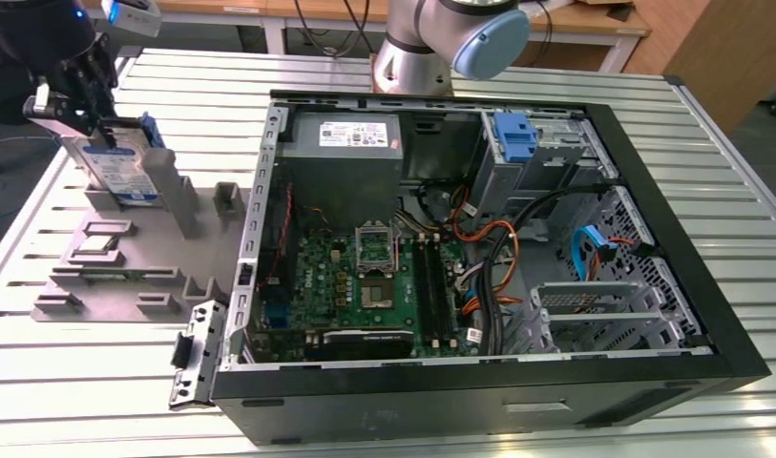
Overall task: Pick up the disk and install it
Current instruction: 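Pick up the disk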
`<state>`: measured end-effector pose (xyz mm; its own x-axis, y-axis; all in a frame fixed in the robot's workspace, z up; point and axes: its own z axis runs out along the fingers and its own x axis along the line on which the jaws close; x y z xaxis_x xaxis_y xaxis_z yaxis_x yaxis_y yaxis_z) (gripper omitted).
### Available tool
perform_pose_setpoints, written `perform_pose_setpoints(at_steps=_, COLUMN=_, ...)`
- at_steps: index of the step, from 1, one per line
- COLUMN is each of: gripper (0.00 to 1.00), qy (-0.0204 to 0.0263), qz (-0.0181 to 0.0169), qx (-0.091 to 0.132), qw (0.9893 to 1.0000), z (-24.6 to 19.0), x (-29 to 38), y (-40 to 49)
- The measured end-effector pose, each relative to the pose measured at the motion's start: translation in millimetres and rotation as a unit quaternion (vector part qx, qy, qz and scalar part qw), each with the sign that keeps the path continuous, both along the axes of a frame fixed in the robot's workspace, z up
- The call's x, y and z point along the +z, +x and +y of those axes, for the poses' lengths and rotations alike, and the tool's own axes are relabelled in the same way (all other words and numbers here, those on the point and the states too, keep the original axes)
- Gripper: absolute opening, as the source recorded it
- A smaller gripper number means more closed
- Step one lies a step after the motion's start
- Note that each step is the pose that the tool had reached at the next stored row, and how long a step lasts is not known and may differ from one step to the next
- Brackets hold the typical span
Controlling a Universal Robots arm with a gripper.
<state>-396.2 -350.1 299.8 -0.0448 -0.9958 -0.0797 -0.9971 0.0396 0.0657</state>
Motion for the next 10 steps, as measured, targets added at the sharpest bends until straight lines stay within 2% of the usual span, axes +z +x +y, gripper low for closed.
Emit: perform_pose_setpoints(at_steps=10, gripper=0.35, qy=-0.0005, qz=0.0001, qx=0.000, qw=1.0000, z=0.0, x=0.0, y=0.0)
